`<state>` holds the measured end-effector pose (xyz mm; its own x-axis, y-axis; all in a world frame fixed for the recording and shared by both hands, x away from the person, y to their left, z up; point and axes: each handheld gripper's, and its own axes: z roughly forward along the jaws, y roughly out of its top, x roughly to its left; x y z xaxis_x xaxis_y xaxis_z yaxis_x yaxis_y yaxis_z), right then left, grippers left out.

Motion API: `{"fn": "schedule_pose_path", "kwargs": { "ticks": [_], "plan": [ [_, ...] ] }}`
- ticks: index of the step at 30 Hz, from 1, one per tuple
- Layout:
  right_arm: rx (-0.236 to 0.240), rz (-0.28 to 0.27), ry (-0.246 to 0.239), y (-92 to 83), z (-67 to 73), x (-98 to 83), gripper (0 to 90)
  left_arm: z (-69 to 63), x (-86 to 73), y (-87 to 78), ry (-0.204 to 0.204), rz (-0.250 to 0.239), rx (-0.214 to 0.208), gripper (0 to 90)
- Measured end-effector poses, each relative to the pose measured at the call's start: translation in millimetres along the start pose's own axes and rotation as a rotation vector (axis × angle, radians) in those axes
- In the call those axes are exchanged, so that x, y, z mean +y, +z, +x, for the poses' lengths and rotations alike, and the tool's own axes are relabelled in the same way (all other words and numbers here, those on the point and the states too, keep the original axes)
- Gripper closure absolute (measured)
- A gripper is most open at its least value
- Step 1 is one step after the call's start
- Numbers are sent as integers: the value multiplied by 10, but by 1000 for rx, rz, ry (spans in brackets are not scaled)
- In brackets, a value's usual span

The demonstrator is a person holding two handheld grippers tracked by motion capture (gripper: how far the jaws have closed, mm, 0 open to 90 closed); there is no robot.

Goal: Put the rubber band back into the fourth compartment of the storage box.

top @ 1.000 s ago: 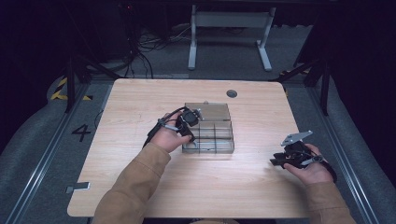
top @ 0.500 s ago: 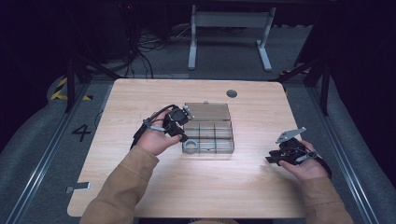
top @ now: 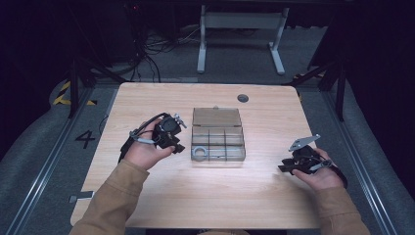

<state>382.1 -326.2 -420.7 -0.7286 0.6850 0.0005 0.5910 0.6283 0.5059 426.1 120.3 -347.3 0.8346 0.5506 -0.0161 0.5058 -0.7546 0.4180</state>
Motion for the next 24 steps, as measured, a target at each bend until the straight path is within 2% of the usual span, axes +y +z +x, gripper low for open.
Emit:
{"fn": "schedule_pose_path", "kwargs": {
  "ticks": [10,14,16,24],
  "plan": [
    [3,-3,2,4,-3,-2,671,63,-288,-8,-58,-11,3,605],
    [4,-2,-1,11,-1,5,671,77,-374,-16,-58,-15,6,597],
    [3,-1,0,16,1,8,671,85,-470,-24,-81,-25,10,596],
    [6,-1,0,23,0,6,669,126,-714,10,-114,-41,16,575]
  ]
}}
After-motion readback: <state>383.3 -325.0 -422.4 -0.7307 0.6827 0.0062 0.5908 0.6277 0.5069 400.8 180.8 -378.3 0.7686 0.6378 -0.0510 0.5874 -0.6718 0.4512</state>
